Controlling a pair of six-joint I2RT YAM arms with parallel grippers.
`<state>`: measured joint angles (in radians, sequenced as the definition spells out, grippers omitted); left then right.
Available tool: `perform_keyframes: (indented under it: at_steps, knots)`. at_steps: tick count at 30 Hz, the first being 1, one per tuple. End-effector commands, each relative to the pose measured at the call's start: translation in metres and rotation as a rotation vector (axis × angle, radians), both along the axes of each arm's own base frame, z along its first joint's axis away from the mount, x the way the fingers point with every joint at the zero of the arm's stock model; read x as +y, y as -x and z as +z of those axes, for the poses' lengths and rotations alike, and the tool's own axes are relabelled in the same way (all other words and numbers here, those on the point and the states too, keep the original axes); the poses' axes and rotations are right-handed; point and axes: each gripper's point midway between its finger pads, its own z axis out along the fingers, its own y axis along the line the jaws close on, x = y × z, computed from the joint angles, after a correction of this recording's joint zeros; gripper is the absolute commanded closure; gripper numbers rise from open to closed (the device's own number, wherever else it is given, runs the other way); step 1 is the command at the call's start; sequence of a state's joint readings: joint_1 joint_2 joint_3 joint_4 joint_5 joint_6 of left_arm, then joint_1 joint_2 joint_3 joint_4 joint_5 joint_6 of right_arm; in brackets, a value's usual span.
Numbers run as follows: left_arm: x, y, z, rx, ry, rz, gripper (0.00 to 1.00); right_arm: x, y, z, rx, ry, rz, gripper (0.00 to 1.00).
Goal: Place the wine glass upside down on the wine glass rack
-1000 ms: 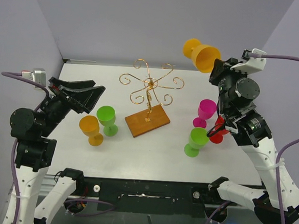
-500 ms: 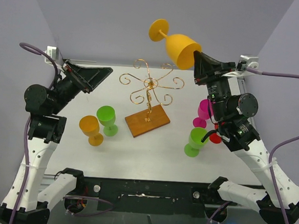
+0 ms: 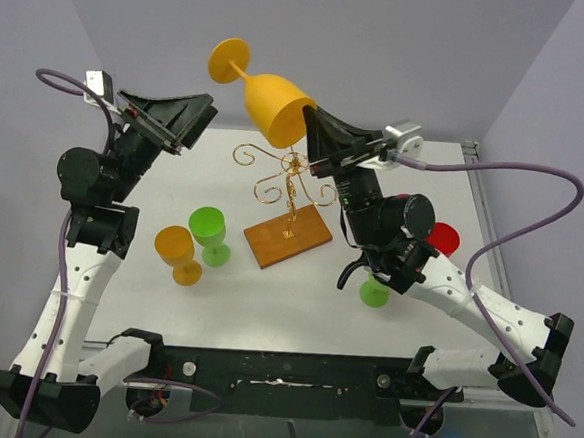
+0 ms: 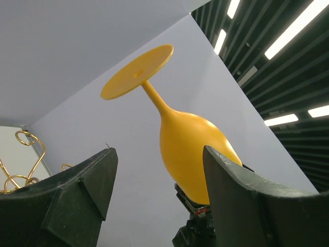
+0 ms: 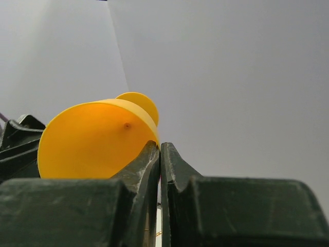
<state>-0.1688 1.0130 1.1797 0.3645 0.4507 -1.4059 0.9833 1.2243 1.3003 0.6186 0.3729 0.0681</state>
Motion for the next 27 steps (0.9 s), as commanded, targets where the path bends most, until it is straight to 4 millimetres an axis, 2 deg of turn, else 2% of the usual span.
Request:
perform_keyframes:
  at_steps: [1, 5, 10, 13, 18, 23, 25, 27]
  knots:
    - [0.010, 0.011, 0.040, -0.094, 0.100, 0.019, 0.41, -0.004, 0.015, 0.029, -0.104, -0.084, -0.059, 1.00]
    - [0.012, 0.003, 0.034, -0.066, 0.123, 0.039, 0.48, 0.014, 0.013, 0.022, -0.107, -0.072, -0.041, 1.00]
    - [0.022, -0.010, 0.025, -0.021, 0.179, 0.090, 0.50, 0.028, 0.013, 0.020, -0.117, -0.060, -0.004, 1.00]
    - [0.022, -0.017, 0.019, 0.015, 0.203, 0.088, 0.49, 0.032, 0.013, 0.016, -0.113, -0.062, 0.013, 1.00]
    - [0.023, -0.026, 0.006, 0.068, 0.212, 0.095, 0.40, 0.036, 0.015, 0.013, -0.117, -0.078, 0.045, 1.00]
    - [0.025, -0.022, 0.014, 0.045, 0.233, 0.094, 0.39, 0.045, 0.013, 0.008, -0.109, -0.063, 0.061, 1.00]
    - [0.025, -0.020, 0.016, 0.040, 0.232, 0.091, 0.42, 0.046, 0.013, 0.007, -0.108, -0.064, 0.066, 1.00]
    - [0.025, -0.018, 0.017, 0.034, 0.233, 0.086, 0.52, 0.048, 0.013, 0.008, -0.107, -0.075, 0.076, 1.00]
